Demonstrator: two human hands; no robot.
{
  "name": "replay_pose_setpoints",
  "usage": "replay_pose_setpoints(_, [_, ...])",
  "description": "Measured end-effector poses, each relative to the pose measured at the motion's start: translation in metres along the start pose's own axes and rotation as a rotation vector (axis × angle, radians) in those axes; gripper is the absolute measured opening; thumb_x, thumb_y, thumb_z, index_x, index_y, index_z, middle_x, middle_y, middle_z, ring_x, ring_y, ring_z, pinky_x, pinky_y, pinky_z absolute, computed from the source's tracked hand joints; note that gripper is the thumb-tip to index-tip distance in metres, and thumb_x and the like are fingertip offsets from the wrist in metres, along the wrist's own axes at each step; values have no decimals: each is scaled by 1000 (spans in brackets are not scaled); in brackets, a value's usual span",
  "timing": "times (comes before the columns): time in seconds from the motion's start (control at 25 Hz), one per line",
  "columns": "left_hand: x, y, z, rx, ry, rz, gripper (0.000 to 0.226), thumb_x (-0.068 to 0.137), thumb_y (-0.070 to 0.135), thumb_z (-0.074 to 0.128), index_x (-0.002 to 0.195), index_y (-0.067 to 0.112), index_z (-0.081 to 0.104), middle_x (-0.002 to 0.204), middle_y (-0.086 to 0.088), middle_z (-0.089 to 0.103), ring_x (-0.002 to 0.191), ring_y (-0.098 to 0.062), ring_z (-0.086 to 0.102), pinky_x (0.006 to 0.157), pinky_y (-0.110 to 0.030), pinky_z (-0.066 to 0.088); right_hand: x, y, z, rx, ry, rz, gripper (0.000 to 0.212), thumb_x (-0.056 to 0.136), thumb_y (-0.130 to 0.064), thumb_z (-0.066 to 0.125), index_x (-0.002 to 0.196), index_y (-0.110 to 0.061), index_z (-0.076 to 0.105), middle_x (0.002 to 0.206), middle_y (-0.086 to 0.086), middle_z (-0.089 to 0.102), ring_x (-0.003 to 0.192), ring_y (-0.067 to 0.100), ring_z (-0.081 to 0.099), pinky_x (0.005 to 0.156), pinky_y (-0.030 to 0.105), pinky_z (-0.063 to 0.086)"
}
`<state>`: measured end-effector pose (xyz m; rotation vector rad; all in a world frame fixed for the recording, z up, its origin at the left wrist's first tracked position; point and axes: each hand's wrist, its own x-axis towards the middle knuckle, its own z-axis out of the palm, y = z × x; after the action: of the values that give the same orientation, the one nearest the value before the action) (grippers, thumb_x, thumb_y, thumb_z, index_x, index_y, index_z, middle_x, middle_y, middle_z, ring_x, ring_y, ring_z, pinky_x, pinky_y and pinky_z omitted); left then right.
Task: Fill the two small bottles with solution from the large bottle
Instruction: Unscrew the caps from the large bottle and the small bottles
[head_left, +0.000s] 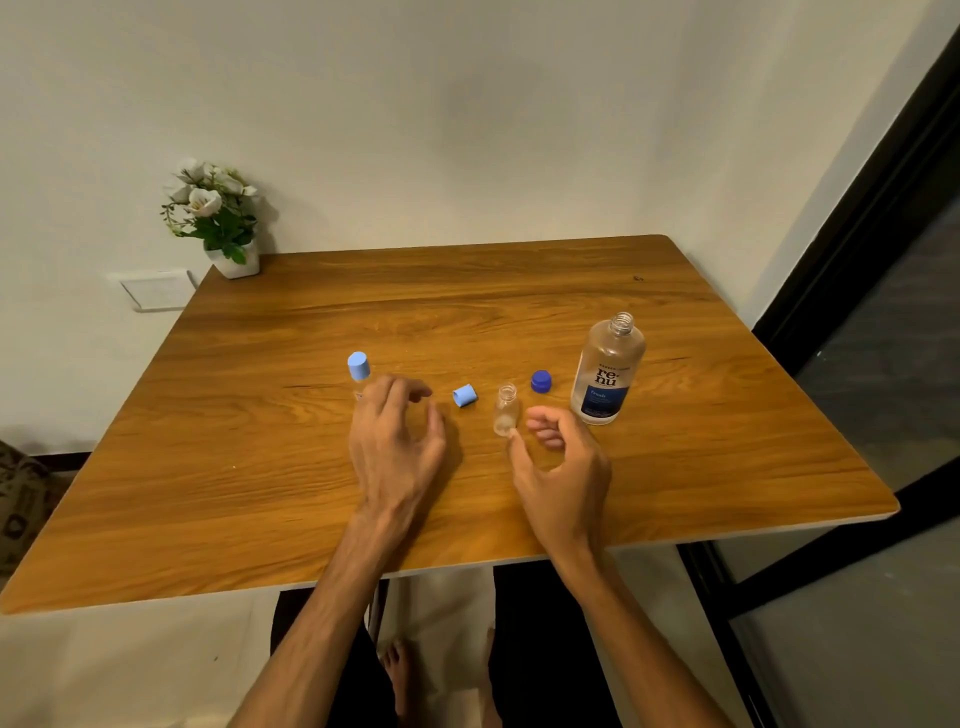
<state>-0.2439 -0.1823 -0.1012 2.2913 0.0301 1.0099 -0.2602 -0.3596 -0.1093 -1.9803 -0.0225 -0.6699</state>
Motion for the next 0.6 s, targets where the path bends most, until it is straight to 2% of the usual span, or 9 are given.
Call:
replay_pose_setpoints(0.08, [10, -5, -14, 51, 158, -41, 22, 81, 11, 74, 102, 7, 67, 101, -9, 63, 94, -26, 57, 79, -42, 49, -8, -12, 3, 50, -7, -69, 18, 84, -5, 81, 98, -16, 76, 91, -9, 74, 84, 2, 68, 73, 23, 57])
replay_pose_setpoints(0.12, [18, -8, -18, 68, 171, -86, 30, 81, 15, 75, 109, 7, 66, 110, -12, 62, 103, -27, 57, 84, -41, 48, -11, -17, 8, 71, -38, -92, 17, 85, -3, 80, 96, -15, 76, 88, -8, 75, 81, 3, 69, 71, 22, 58])
replay_pose_setpoints(0.2, [33, -19, -22, 91, 82, -182, 49, 83, 25, 77, 127, 9, 63, 128, -16, 57, 120, -29, 53, 95, -38, 45, -12, -27, 22, 131, -134, -91, 15, 86, -4, 79, 97, -13, 77, 87, -7, 76, 78, 5, 70, 69, 20, 58])
replay_pose_setpoints(0.24, [39, -26, -22, 83, 25, -217, 52, 85, 28, 76, 131, 10, 62, 131, -16, 58, 122, -30, 54, 97, -39, 46, -12, -32, 29, 157, -181, -66, 15, 87, -5, 79, 98, -14, 78, 88, -7, 76, 76, 6, 70, 67, 19, 57])
replay_pose_setpoints(0.32, [44, -37, -21, 29, -47, -242, 44, 89, 28, 72, 128, 11, 67, 121, -12, 66, 111, -31, 64, 94, -45, 55, -12, -43, 42, 170, -279, -3, 19, 88, -8, 79, 105, -15, 78, 93, -9, 76, 76, 4, 69, 66, 14, 55])
replay_pose_setpoints(0.4, [43, -43, -26, -39, -31, -255, 34, 91, 24, 72, 123, 12, 72, 109, -7, 73, 97, -23, 69, 85, -44, 60, -10, -54, 53, 150, -365, 36, 31, 89, -12, 80, 119, -18, 74, 104, -11, 76, 76, -2, 67, 66, 13, 56])
replay_pose_setpoints(0.48, [39, -36, -36, -182, -19, -274, 28, 90, 18, 79, 118, 13, 76, 104, -4, 77, 90, -14, 70, 81, -32, 60, -8, -62, 60, 124, -429, 47, 47, 89, -21, 81, 134, -21, 68, 108, -11, 77, 75, -4, 69, 66, 15, 58])
replay_pose_setpoints(0.52, [37, -31, -42, -277, -69, -294, 28, 88, 14, 82, 115, 14, 78, 104, -1, 78, 89, -11, 70, 78, -27, 59, -7, -65, 63, 110, -455, 51, 52, 89, -25, 81, 138, -24, 65, 105, -11, 78, 74, -2, 70, 66, 16, 58])
replay_pose_setpoints(0.6, [34, -21, -53, -472, -198, -360, 29, 82, 8, 86, 110, 16, 80, 101, 1, 79, 86, -9, 72, 74, -23, 60, -7, -67, 65, 121, -490, 73, 46, 90, -29, 79, 135, -28, 68, 104, -14, 78, 73, -2, 71, 62, 16, 54])
